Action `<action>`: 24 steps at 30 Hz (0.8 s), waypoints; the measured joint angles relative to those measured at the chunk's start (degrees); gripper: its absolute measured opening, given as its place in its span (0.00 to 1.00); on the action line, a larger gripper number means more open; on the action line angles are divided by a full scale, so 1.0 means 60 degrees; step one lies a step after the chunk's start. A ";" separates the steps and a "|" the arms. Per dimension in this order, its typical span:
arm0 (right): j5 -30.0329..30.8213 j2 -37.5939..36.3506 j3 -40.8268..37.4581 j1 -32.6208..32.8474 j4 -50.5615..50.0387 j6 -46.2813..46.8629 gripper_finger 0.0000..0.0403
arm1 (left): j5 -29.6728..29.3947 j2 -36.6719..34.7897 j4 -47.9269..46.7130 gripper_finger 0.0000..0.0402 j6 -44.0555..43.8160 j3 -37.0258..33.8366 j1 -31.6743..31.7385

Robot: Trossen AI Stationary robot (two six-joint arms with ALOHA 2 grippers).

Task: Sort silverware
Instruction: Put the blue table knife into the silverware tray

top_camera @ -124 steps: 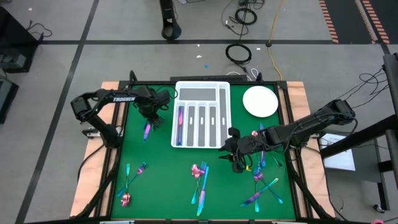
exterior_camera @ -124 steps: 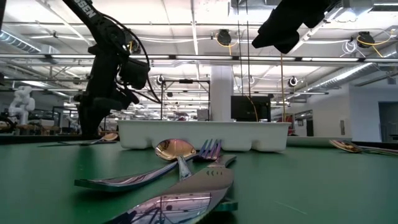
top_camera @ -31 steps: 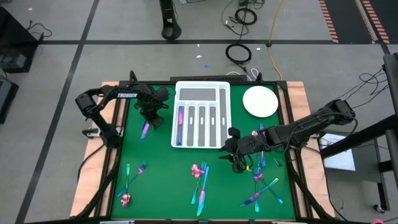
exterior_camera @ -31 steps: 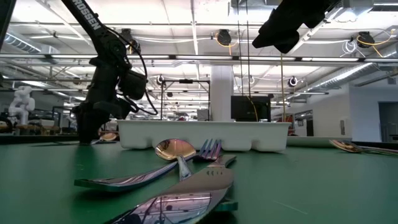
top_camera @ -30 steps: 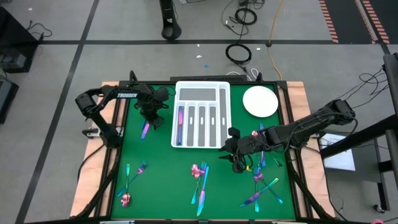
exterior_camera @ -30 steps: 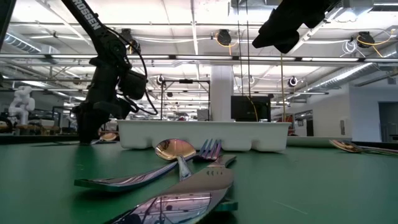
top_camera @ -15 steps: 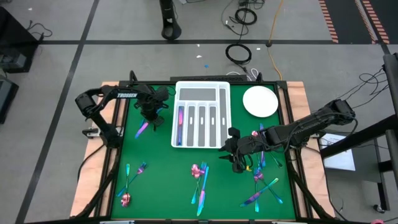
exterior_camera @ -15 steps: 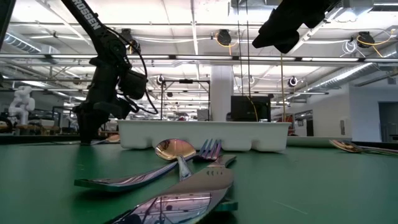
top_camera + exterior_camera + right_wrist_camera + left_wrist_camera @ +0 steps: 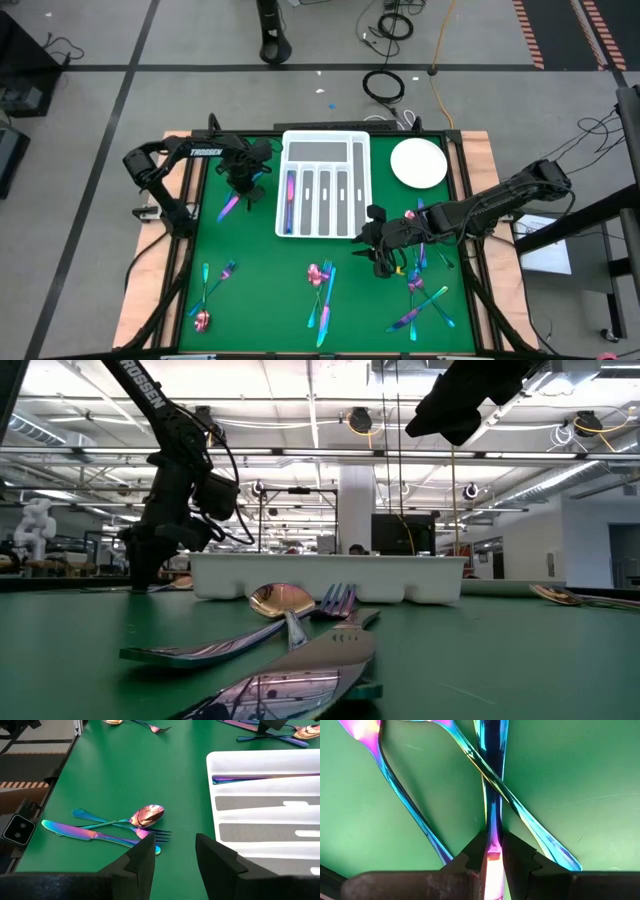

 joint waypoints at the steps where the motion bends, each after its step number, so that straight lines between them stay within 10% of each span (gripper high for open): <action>1: 0.0000 0.0000 -0.0001 0.0000 0.0000 -0.0009 0.32 | 0.0000 -0.0001 0.0004 0.13 -0.0059 0.0004 0.0000; 24: 0.0004 0.0000 -0.0002 0.0000 0.0670 -0.0743 0.32 | 0.0264 -0.0024 -0.2022 0.13 -0.0631 0.0628 0.0040</action>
